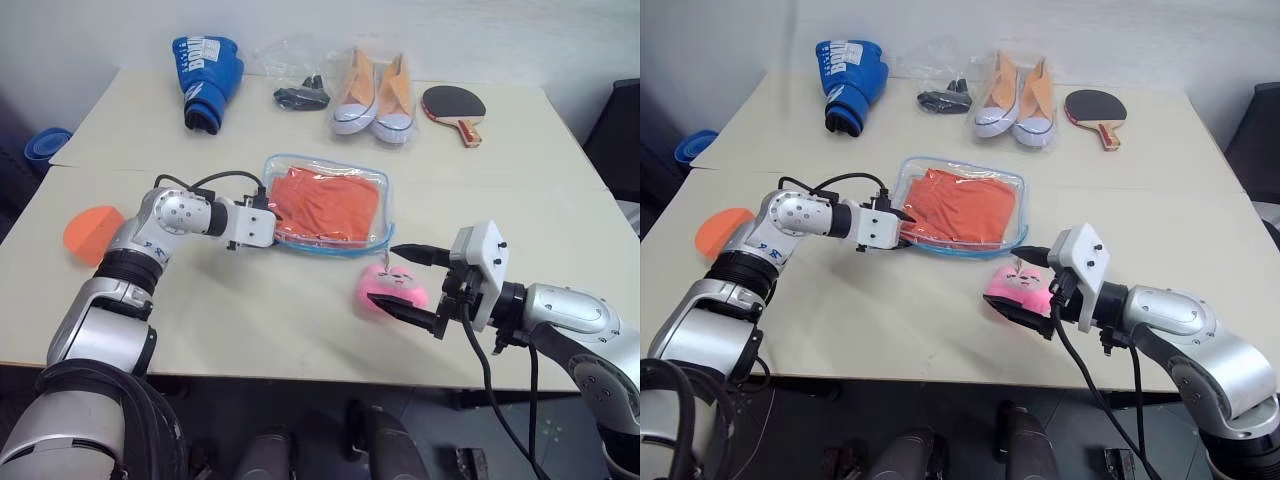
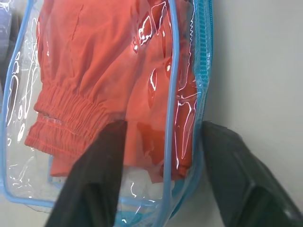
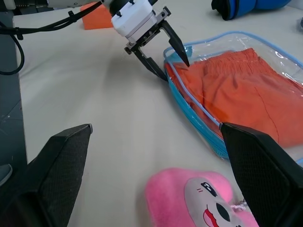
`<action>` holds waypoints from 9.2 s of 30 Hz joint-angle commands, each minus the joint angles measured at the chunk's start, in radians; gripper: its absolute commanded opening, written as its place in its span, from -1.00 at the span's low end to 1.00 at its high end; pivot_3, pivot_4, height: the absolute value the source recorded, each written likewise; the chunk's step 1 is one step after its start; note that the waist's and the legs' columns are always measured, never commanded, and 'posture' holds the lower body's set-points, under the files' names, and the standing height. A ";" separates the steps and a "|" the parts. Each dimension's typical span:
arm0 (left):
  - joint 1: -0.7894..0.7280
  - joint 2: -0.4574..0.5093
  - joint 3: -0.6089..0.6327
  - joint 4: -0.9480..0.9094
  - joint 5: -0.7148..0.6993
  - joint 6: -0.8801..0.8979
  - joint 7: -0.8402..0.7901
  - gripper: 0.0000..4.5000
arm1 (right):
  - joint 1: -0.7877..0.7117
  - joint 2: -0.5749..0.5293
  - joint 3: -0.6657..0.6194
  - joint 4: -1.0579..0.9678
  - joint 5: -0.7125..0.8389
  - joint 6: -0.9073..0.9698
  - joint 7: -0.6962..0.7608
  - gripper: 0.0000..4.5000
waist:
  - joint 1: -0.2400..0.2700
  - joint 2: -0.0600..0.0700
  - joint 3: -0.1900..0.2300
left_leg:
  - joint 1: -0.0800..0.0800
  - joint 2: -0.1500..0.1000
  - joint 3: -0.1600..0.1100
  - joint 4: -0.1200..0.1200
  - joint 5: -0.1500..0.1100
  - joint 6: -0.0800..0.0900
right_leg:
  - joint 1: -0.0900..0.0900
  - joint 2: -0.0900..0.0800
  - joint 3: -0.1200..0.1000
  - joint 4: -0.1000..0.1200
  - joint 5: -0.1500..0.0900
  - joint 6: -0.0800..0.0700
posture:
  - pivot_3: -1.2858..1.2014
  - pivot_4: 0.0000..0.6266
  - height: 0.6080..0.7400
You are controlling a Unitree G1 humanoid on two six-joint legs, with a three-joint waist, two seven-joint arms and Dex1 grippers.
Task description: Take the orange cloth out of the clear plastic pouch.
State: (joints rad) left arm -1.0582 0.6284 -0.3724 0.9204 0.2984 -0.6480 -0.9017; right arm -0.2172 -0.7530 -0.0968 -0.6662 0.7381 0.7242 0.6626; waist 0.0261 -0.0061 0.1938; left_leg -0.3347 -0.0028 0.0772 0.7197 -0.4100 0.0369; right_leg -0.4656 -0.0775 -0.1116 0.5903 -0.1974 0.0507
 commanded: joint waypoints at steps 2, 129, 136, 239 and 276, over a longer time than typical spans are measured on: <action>0.050 0.019 0.026 -0.087 -0.042 0.016 -0.070 -0.71 | 0.002 -0.027 -0.026 -0.036 0.011 -0.006 0.019 1.00 | -0.001 0.000 0.000 | 0.000 0.000 0.000 0.000 0.000 0.000 | 0.000 0.000 0.000 0.000 0.000 0.000 | 0.03 -0.52 1.00; 0.403 0.001 -0.128 -1.089 -0.240 0.710 -0.367 -1.00 | -0.442 0.104 0.448 0.732 -0.804 -0.848 0.425 0.36 | -0.004 0.000 0.000 | 0.000 -0.001 -0.008 0.005 0.002 0.000 | 0.004 0.000 0.004 0.001 -0.001 0.000 | 0.03 -0.52 1.00; 0.406 0.011 -0.121 -1.088 -0.234 0.717 -0.358 -1.00 | -0.469 0.111 0.441 0.780 -0.795 -0.915 0.469 -0.60 | -0.005 0.000 0.000 | 0.000 -0.001 -0.008 0.005 0.002 0.000 | 0.004 0.000 0.004 0.001 -0.001 0.000 | 0.03 -0.52 1.00; 0.382 0.211 0.371 -0.764 -0.586 1.132 -0.263 -1.00 | -0.263 -0.211 0.232 0.765 -0.696 -1.272 0.544 -0.95 | -0.012 0.003 0.002 | 0.000 0.000 -0.008 0.004 0.002 -0.003 | 0.003 -0.002 0.004 0.000 -0.001 -0.001 | 0.03 -0.52 1.00; 0.666 0.405 0.540 -0.730 -0.691 1.285 -0.355 0.53 | 0.326 -0.322 -0.175 0.299 -0.335 -0.820 0.342 0.68 | -0.003 0.004 0.002 | 0.000 0.002 -0.008 0.004 0.001 -0.005 | 0.003 -0.002 0.004 0.001 -0.001 -0.002 | 0.03 -0.52 1.00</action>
State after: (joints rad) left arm -0.3849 0.9882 0.1106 0.1793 -0.3712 0.6348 -1.2184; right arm 0.0968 -1.0822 -0.2057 -0.2776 0.3167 -0.1898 1.0252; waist 0.0228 -0.0025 0.1959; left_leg -0.3344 -0.0002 0.0695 0.7235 -0.4091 0.0313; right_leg -0.4625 -0.0793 -0.1075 0.5913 -0.1991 0.0482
